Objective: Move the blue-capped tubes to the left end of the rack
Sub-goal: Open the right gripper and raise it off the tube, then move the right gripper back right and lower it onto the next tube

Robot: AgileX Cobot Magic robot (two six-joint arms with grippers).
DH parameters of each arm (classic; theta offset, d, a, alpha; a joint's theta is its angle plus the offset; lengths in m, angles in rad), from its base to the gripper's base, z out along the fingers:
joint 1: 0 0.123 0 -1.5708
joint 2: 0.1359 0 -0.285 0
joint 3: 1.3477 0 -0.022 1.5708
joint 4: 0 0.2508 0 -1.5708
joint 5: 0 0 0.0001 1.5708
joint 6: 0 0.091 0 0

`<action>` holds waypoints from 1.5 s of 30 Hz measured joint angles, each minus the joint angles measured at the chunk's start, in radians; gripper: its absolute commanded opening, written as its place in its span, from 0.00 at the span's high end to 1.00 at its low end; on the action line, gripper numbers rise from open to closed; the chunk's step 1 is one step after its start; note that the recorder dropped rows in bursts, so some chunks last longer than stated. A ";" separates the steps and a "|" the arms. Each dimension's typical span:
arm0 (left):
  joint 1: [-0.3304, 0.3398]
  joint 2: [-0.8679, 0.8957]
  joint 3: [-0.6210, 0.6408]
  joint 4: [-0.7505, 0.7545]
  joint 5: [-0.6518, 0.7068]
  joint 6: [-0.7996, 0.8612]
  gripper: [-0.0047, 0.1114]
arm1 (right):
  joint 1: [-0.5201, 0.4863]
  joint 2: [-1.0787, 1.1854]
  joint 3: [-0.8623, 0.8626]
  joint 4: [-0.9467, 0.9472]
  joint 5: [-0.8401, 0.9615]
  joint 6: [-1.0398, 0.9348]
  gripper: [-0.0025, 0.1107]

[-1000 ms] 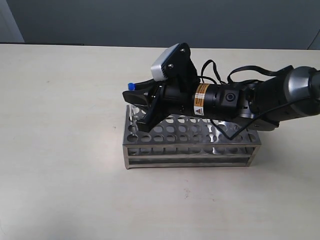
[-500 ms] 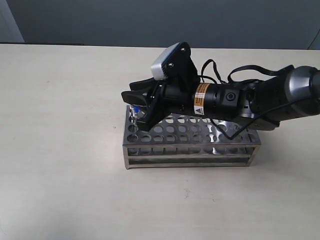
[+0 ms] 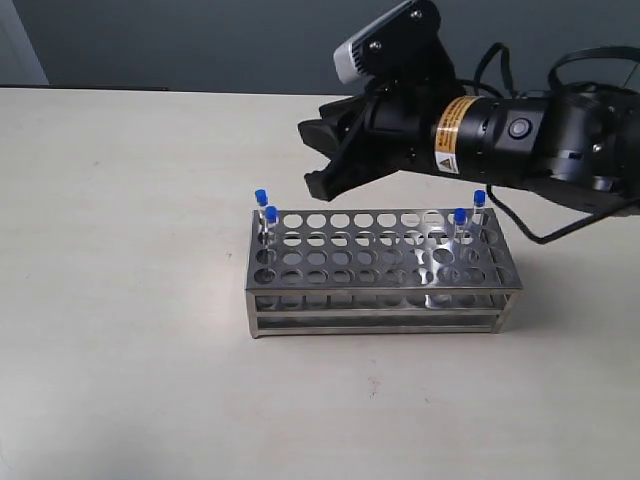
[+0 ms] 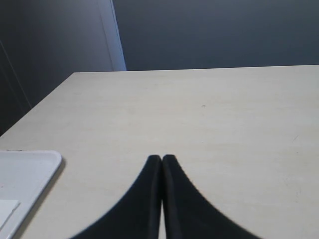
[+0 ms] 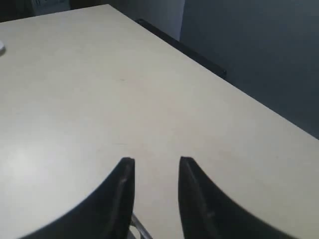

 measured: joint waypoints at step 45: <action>0.000 0.000 0.000 0.000 0.000 0.000 0.96 | -0.231 -0.170 0.482 0.265 -0.075 -0.175 0.70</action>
